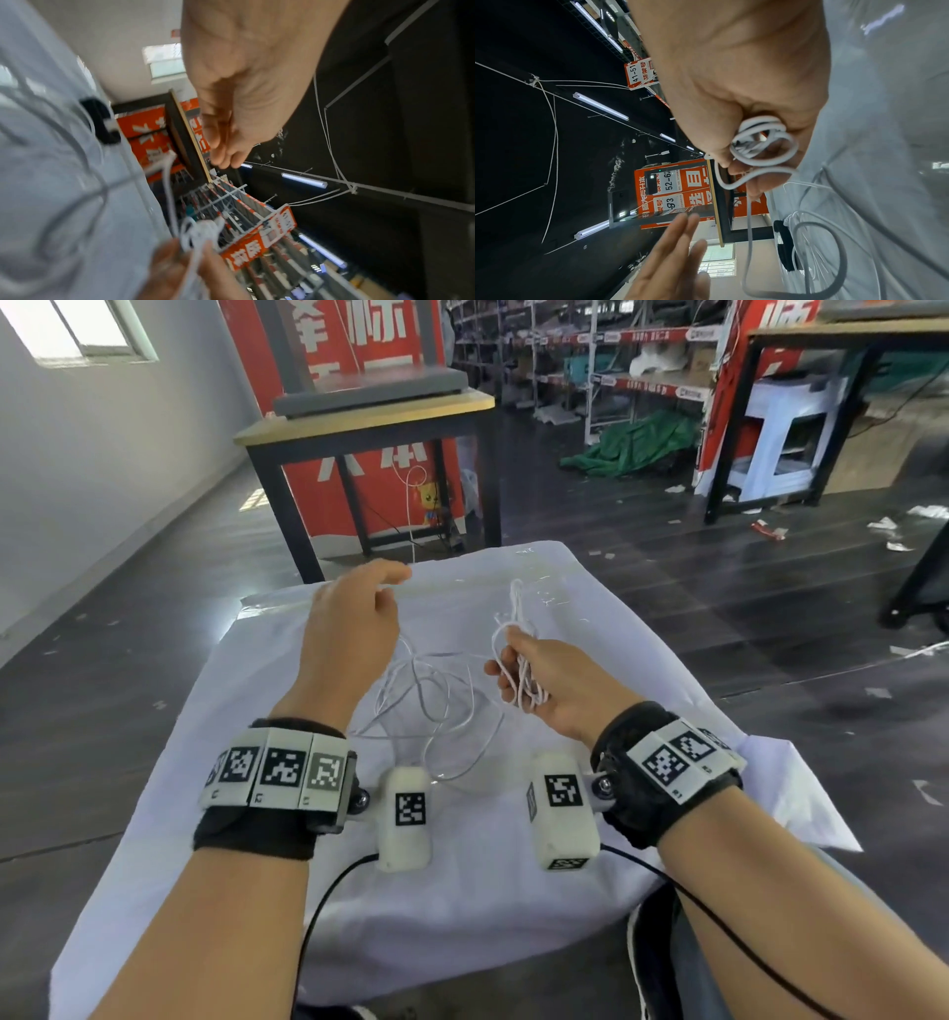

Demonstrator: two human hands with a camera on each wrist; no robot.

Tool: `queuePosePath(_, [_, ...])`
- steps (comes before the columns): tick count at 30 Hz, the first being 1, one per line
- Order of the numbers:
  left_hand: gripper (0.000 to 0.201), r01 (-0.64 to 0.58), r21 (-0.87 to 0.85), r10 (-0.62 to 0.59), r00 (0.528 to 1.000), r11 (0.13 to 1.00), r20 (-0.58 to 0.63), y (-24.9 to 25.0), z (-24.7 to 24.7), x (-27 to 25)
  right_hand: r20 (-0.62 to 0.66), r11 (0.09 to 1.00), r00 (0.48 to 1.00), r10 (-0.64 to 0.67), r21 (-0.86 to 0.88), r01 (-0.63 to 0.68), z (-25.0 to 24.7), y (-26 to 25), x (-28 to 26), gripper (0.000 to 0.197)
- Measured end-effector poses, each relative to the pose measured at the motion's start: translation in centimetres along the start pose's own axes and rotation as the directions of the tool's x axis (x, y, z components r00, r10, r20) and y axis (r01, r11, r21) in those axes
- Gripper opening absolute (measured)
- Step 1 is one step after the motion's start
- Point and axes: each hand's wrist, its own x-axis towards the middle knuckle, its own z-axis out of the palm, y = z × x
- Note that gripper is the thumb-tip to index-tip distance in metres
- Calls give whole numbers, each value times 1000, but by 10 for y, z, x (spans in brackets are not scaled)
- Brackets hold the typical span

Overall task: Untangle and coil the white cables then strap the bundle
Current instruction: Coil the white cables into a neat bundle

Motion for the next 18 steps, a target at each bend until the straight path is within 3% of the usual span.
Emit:
queuePosePath(3, [24,102,-291,-34,972,951,231,20,2,0,74,998,997,-16,54,12,4,-1,-3,40])
queuePosePath(5, [22,195,-333,-33,900,923,434,26,11,-6,118,996,991,-66,65,58,6,-1,-3,37])
queuePosePath(6, [23,202,-318,-27,877,926,479,26,16,-9,137,995,987,-89,47,84,6,-1,-3,35])
queuePosePath(9, [12,133,-204,-32,900,970,435,23,26,-14,173,992,977,-121,47,115,6,-1,-2,36])
queuePosePath(15, [14,106,-99,-82,971,989,226,17,19,-8,97,996,991,-92,-8,93,1,-7,-6,30])
queuePosePath(18, [21,138,-88,-111,959,987,260,8,10,-5,85,981,994,-71,-173,85,-1,-8,-10,33])
